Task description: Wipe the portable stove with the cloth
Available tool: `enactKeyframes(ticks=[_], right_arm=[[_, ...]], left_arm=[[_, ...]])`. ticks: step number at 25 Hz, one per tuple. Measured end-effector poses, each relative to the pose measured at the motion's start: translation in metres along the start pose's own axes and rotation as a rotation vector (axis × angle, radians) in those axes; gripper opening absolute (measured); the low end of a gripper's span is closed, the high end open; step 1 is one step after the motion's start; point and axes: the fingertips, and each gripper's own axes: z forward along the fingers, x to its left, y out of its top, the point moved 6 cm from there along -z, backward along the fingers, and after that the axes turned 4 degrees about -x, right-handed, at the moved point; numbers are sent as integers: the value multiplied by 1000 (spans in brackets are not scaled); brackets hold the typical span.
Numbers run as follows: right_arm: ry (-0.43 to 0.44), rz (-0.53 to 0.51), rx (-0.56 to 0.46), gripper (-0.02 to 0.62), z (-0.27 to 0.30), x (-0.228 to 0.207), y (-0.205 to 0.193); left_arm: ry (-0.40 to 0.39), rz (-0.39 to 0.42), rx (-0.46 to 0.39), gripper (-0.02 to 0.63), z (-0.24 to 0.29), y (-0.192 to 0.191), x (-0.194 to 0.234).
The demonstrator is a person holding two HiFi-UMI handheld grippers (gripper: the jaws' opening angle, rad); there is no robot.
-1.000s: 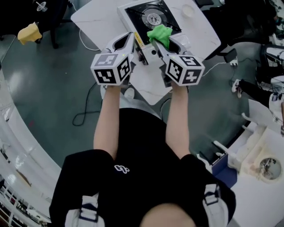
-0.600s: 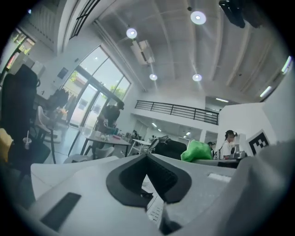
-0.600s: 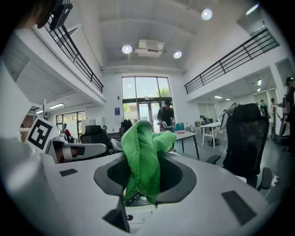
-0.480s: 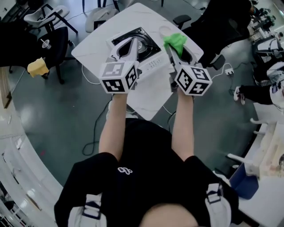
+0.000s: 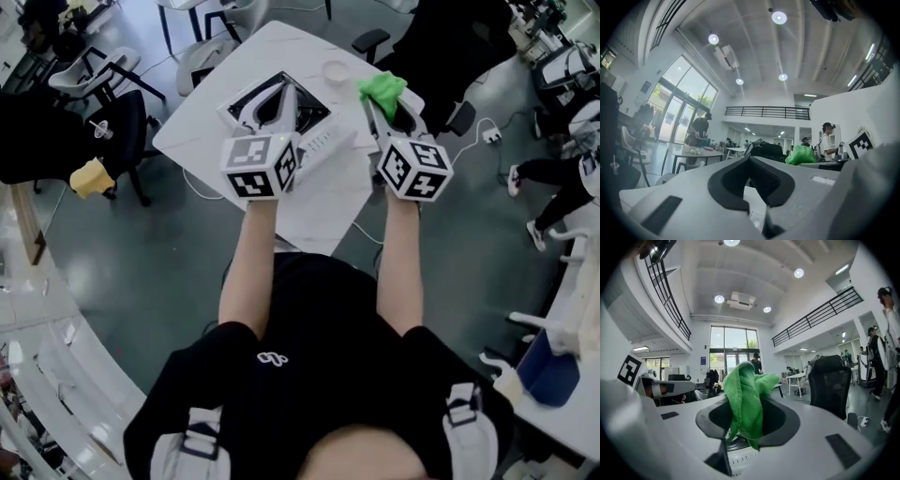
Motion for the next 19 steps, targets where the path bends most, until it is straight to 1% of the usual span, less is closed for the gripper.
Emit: enactKeyframes(ticks=[6, 12, 19], right_arm=[[-14, -9, -29, 127, 0, -11, 7], [-2, -37, -53, 127, 6, -6, 12], [56, -110, -87, 129, 4, 3, 20]], left_arm=[[-47, 40, 13, -5, 11, 1, -14], [-52, 64, 17, -5, 13, 7, -9], [-63, 78, 12, -5, 14, 11, -13]])
